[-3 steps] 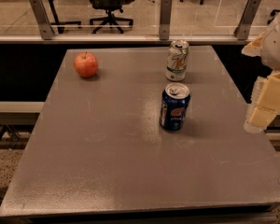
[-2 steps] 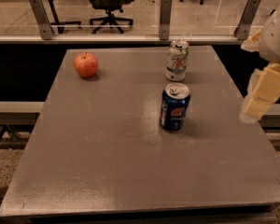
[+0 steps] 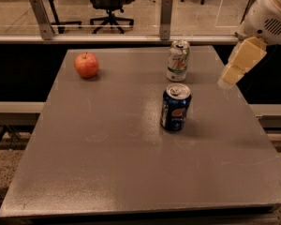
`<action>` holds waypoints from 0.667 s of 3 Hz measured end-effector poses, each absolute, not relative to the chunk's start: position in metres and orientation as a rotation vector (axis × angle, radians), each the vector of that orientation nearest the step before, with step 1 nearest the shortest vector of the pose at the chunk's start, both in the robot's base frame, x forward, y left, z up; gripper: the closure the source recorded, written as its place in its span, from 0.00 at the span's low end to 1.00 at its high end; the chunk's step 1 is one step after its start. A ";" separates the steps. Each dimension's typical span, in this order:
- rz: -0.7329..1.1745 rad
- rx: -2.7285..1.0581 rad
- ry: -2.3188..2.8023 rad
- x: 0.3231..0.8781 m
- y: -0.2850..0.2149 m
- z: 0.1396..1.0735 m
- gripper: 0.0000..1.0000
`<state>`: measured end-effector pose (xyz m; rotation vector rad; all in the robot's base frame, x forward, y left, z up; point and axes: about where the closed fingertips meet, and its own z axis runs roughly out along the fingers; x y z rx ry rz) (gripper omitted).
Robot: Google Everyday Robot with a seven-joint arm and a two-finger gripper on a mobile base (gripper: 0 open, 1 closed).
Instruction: Move 7up can near pepsi can
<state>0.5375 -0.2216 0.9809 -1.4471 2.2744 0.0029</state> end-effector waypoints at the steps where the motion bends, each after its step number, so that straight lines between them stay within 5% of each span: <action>1: 0.048 -1.337 2.302 0.578 -0.217 0.978 0.00; 2: 0.098 -1.239 2.323 0.612 -0.207 0.961 0.00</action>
Offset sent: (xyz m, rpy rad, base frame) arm 0.1177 0.0247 -0.0367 0.1933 -0.0030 -0.2071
